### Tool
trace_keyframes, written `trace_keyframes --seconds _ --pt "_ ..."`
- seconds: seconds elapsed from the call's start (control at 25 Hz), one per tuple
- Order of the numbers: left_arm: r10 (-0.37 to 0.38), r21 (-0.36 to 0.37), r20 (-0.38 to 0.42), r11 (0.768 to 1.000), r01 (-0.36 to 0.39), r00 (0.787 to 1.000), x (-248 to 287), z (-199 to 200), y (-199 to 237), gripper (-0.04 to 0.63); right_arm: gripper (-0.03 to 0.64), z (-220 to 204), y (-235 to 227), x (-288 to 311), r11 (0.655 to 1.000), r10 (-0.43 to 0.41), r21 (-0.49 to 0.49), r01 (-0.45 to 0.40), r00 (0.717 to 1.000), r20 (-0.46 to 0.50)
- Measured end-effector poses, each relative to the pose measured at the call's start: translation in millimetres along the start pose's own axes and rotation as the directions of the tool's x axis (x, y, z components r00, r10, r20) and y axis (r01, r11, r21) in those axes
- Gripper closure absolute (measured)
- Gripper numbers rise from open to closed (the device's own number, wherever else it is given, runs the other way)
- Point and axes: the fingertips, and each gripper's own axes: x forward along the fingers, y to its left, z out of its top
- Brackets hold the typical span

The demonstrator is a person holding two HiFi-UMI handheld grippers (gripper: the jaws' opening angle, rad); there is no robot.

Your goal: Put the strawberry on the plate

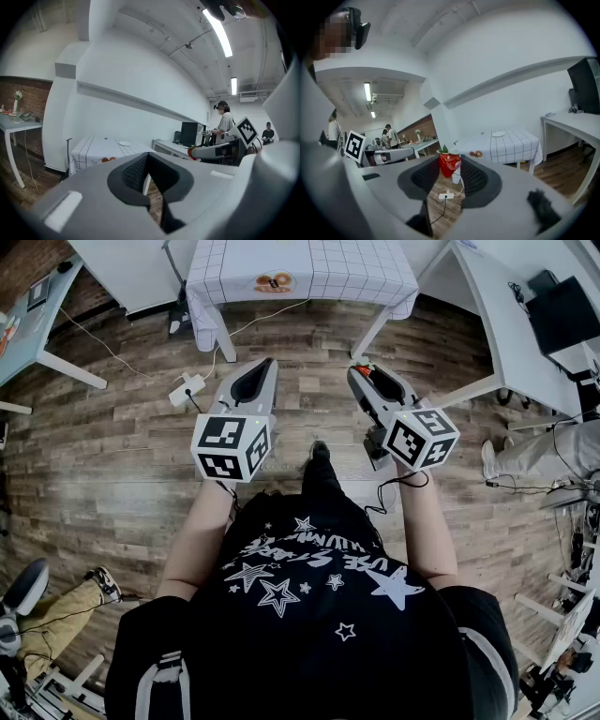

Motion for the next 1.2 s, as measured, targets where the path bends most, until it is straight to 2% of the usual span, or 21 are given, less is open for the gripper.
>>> trace_keyframes --seconds 0.12,0.32,0.72,0.92,1.2 --pt "-0.009 -0.008 -0.007 1.0 0.009 1.0 5 -2 -7 0.587 0.468 -2 -3 -4 1.0 -0.002 0.006 0.002 1.0 -0.007" --pt "-0.014 0.019 -0.003 1.0 0.014 1.0 14 4 -14 0.588 0.468 -1 -12 -10 1.0 -0.008 0.006 0.008 1.0 0.001" --pt "-0.035 -0.013 -0.081 0.999 0.034 0.996 32 -20 -25 0.587 0.468 -18 -40 -17 0.998 -0.035 0.05 0.037 0.998 -0.052" --pt "-0.012 -0.027 -0.09 1.0 0.009 0.996 65 -17 -13 0.586 0.468 -14 -73 -3 0.997 -0.037 0.061 0.041 0.997 -0.071" --pt "0.041 -0.031 -0.086 0.999 -0.044 0.995 134 -2 5 0.586 0.468 15 -128 39 0.999 0.025 0.05 -0.021 0.997 -0.071"
